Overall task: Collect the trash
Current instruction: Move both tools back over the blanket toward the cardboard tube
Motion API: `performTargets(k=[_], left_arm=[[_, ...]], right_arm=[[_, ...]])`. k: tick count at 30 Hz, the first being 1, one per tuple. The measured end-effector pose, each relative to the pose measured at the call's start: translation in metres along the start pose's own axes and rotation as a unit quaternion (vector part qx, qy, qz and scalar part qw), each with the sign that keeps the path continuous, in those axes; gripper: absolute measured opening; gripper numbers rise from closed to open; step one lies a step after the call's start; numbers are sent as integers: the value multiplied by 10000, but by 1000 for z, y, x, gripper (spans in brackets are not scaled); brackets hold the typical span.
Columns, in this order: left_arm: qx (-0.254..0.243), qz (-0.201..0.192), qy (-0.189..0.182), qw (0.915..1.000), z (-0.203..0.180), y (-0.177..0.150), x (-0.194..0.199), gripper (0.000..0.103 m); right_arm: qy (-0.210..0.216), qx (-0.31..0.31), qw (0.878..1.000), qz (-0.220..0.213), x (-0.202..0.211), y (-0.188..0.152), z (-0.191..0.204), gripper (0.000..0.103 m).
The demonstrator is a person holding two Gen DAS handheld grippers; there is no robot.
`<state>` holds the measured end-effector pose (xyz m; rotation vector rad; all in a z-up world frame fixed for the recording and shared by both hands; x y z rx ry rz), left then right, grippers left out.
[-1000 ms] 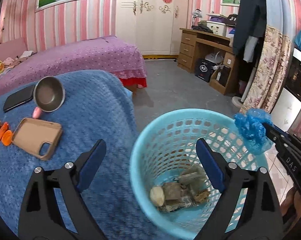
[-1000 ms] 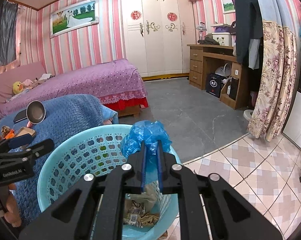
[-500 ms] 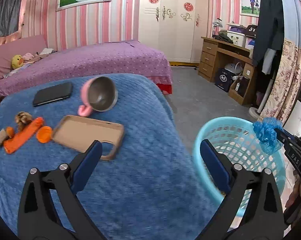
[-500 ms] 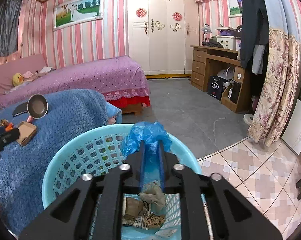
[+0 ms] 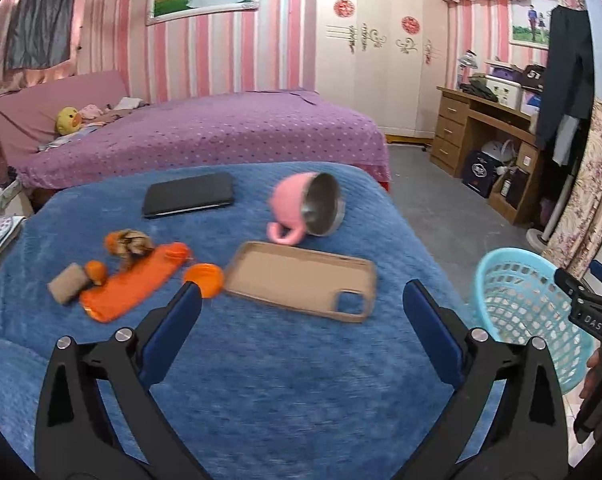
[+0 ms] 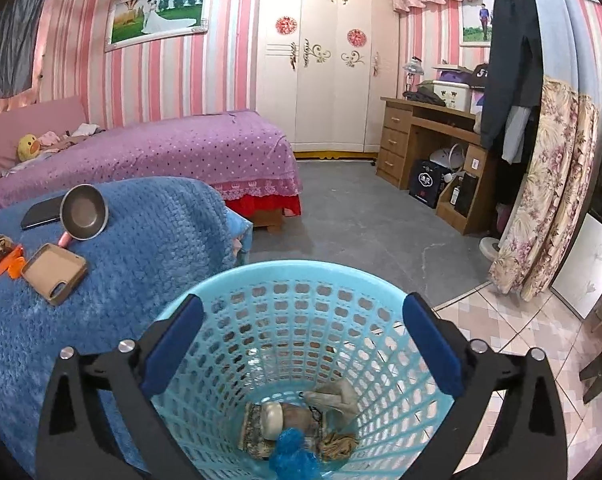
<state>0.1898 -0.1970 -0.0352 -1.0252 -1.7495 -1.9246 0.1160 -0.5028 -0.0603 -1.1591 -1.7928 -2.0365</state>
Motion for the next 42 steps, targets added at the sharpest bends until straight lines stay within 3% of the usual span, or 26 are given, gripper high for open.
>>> performTargets(k=[9, 15, 27, 35, 42], left_arm=[[584, 16, 138, 9982, 75, -1, -1, 97], [500, -67, 428, 9978, 108, -1, 4, 97], [703, 137, 656, 9953, 184, -11, 1, 97], [1124, 44, 1149, 9870, 249, -10, 2, 98], [1173, 361, 1295, 9839, 284, -21, -14, 98]], right_arm=[[255, 95, 9996, -18, 9, 2, 50, 98], [427, 55, 9991, 5, 10, 5, 86, 98], [938, 153, 9954, 94, 12, 9, 181, 98], [1158, 737, 9905, -38, 23, 29, 257, 98], [1218, 987, 9876, 15, 11, 36, 294, 98]])
Point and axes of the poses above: each gripper's, at about its wrist camera, not at the fingertips, and x roughly against the way its jaws point, z to its left, y to its top, the point moved 7 cm from there along -x, roughly the way its jaws point, and after that the axes turned 12 degrees about z, right-handed, at the moved point
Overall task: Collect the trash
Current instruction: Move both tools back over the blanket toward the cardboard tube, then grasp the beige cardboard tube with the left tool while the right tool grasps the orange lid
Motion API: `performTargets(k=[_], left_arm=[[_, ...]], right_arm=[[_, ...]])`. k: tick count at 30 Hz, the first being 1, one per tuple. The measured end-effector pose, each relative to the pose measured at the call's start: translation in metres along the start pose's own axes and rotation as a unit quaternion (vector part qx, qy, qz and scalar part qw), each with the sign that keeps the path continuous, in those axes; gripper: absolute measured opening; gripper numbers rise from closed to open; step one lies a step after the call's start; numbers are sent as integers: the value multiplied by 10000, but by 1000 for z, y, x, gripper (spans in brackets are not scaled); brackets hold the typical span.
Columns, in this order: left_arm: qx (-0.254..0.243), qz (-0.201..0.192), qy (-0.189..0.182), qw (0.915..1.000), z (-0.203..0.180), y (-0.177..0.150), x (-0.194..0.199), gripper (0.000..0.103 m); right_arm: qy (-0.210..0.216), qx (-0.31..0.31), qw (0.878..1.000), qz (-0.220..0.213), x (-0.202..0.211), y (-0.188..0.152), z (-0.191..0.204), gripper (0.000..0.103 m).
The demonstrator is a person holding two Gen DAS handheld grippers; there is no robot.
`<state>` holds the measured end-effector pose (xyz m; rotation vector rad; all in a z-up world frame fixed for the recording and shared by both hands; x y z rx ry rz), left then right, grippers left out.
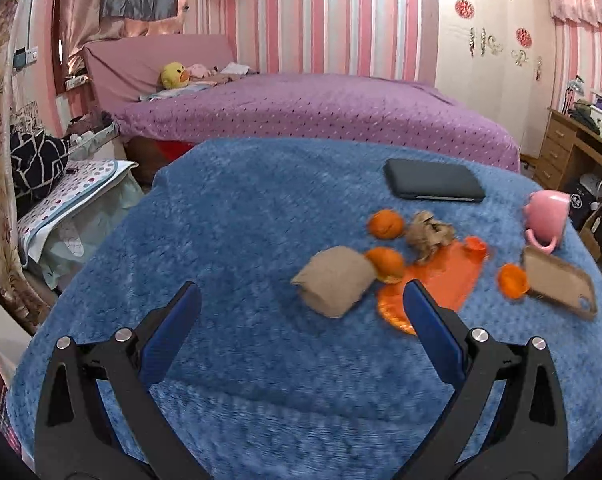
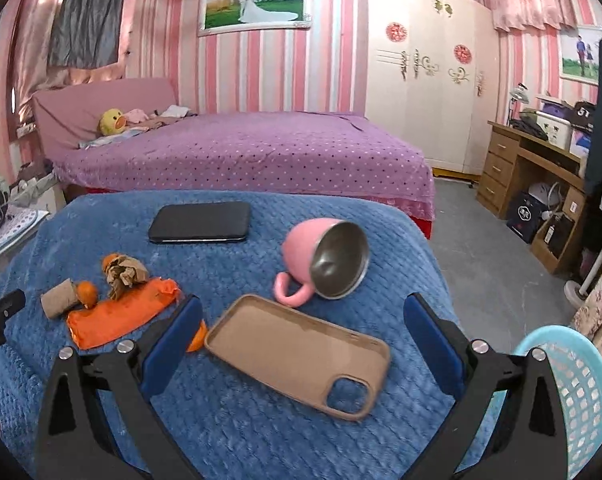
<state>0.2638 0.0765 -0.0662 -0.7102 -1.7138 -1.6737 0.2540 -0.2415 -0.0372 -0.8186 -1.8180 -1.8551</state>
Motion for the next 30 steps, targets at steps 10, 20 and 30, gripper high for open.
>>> performTargets(k=[10, 20, 30], left_arm=[[-2, 463, 117, 9989, 29, -13, -34, 98], [-206, 704, -458, 9963, 1, 1, -64, 97], [-406, 971, -929, 9901, -22, 1, -79, 58]], right_arm=[[-82, 241, 9991, 348, -29, -24, 10, 98], [-119, 73, 9991, 404, -34, -21, -3, 98], [60, 119, 9989, 442, -38, -23, 6, 98]])
Point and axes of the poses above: each gripper's, at about its wrist camera, not at the fingertips, and x roughly against the way its jaws point, z to its left, y to its top, the point moved 7 cm from there along -x, roughly the way its jaws point, and after that the axes turned 12 degrees about z, right-handed, at the moved point
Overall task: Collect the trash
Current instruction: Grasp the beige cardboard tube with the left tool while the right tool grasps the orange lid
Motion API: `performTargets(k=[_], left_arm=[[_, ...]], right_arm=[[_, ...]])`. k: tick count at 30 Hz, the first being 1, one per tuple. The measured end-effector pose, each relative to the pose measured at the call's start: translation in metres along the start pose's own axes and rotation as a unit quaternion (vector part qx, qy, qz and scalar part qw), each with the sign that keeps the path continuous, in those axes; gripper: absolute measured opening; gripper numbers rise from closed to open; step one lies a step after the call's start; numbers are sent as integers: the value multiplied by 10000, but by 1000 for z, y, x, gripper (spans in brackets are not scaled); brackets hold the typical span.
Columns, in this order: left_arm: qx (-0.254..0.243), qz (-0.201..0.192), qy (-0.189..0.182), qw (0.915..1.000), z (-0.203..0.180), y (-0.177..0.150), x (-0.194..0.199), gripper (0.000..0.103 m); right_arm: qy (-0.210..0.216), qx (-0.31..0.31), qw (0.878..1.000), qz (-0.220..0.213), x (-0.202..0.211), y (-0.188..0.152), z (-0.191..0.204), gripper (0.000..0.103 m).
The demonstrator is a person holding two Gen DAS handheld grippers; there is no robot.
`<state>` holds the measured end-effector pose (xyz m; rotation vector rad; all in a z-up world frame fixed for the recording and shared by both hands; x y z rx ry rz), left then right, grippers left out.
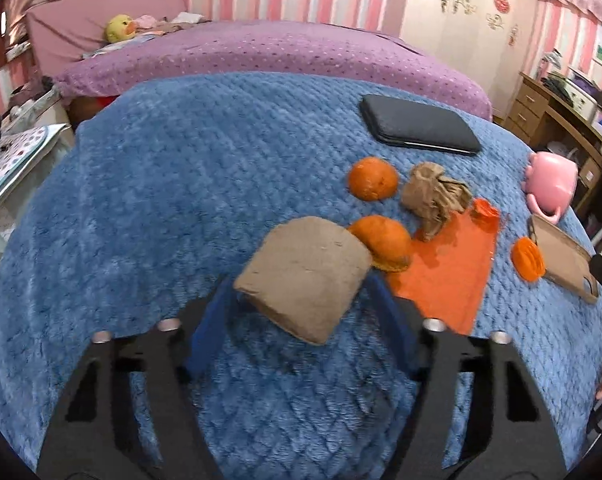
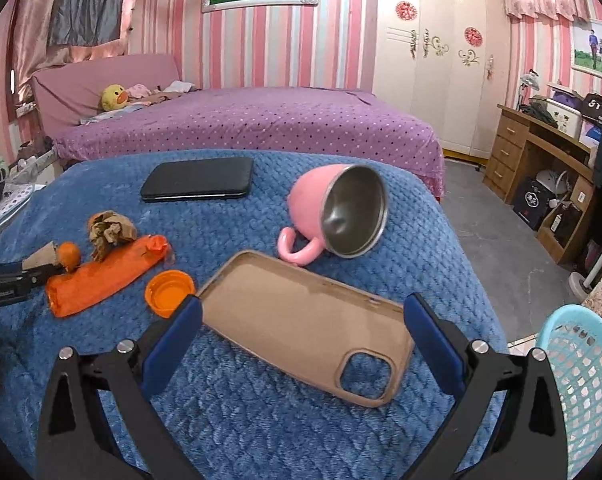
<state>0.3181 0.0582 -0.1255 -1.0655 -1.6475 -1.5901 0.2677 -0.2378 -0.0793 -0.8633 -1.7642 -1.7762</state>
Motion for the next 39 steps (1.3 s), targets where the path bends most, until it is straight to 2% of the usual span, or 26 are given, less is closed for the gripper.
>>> performTargets(k=[7, 13, 15, 17, 19, 28, 32, 39], left_arm=[[53, -169, -79, 9998, 2, -3, 11, 55], [332, -253, 300, 9987, 24, -17, 32, 55], [434, -249, 380, 9980, 30, -22, 36, 55], [517, -294, 543, 9968, 36, -23, 42, 55], [599, -381, 585, 9958, 41, -20, 45, 55], [783, -368, 568, 9946, 47, -16, 43, 55], [776, -389, 570, 9946, 46, -14, 43, 55], [803, -455, 539, 9943, 44, -11, 47, 55]], right_arm=[[211, 250, 9995, 29, -2, -4, 21, 98], [503, 754, 9958, 115, -9, -5, 55, 96], [693, 925, 9931, 200, -14, -4, 69, 86], [874, 1086, 9896, 348, -22, -3, 83, 68], [975, 1188, 9872, 427, -26, -3, 94, 63], [1311, 1268, 9816, 570, -46, 12, 114, 56], [1369, 1453, 9764, 826, -61, 12, 125, 45], [1419, 1485, 9743, 920, -58, 4, 124, 45]])
Point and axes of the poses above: each gripper's, at about its wrist camera, not at the fingertips, and x roughly against the way its jaws point, z to its left, y to its top, the point moved 7 cm from there along -x, roughly the way its jaws point, and after that the axes turned 12 degrees about z, right-handed, at the moved point
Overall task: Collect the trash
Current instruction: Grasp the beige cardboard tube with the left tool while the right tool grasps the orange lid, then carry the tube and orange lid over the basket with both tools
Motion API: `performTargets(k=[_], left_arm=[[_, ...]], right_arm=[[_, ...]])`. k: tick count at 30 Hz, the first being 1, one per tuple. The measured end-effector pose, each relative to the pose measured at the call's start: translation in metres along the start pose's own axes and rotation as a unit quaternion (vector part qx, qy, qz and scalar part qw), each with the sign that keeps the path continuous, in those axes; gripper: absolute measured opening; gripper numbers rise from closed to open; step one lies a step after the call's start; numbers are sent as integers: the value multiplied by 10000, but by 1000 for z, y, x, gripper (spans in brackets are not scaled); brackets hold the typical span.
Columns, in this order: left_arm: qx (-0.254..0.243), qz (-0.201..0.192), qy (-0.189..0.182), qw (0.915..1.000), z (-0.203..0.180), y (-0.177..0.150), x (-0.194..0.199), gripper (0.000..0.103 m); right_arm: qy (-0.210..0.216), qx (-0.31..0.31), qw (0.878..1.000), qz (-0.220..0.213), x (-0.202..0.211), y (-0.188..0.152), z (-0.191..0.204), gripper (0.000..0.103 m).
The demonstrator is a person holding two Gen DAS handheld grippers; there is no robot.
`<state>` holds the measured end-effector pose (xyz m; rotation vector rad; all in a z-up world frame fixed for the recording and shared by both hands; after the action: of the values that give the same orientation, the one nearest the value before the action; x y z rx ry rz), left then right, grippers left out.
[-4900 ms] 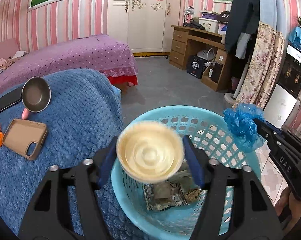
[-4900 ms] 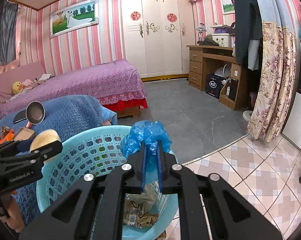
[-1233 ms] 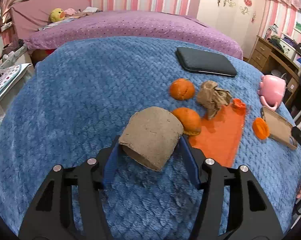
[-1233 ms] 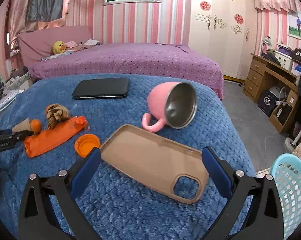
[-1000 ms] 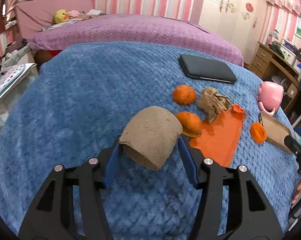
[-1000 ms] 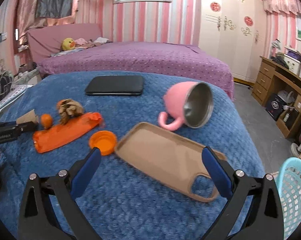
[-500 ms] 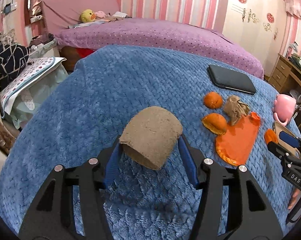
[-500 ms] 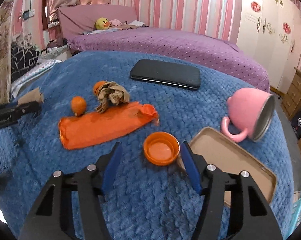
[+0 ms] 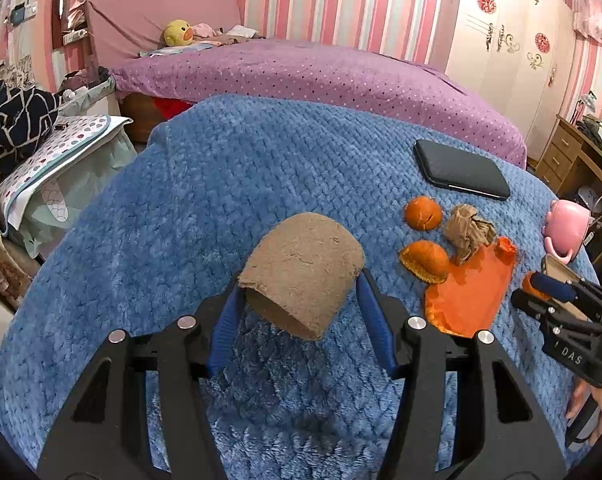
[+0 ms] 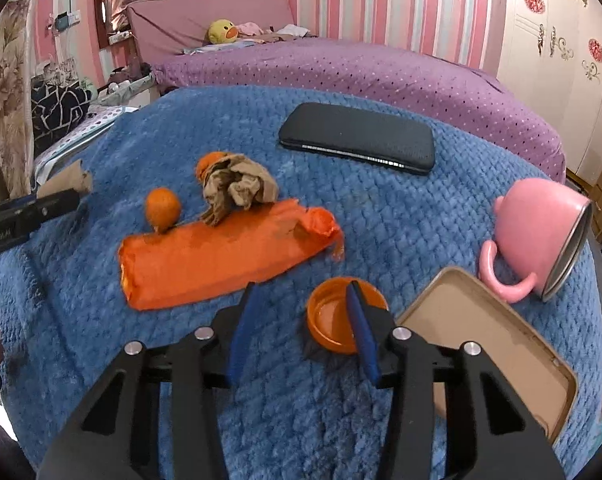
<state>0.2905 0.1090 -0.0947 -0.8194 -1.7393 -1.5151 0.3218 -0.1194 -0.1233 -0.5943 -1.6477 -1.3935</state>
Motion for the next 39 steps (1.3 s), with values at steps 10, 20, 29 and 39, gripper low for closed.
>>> performTargets(k=[10, 20, 29, 39], left_arm=[[0, -87, 31, 10000, 0, -1, 8, 55], [-93, -191, 99, 9997, -5, 1, 15, 55], [-150, -380, -2, 9992, -19, 1, 35, 55], [-620, -572, -399, 9956, -90, -14, 58, 55]], right_arm=[[-158, -62, 9999, -27, 2, -4, -4, 25], [-245, 170, 9994, -164, 10, -4, 5, 6], [-453, 203, 9981, -370, 41, -24, -3, 6], [-836, -263, 9940, -653, 109, -60, -55, 6]])
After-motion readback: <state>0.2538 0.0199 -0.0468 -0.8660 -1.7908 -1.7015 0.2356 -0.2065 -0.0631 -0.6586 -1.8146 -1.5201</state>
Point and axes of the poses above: each gripper's, at about its wrist camera, not at the fingertips, and x roughly against the way its jaws point, z to its left, y to its top, the point moved 7 cm from there along -x, roughly the way its jaws point, and after that the axes turned 12 degrees about z, right-handed, at the moved point
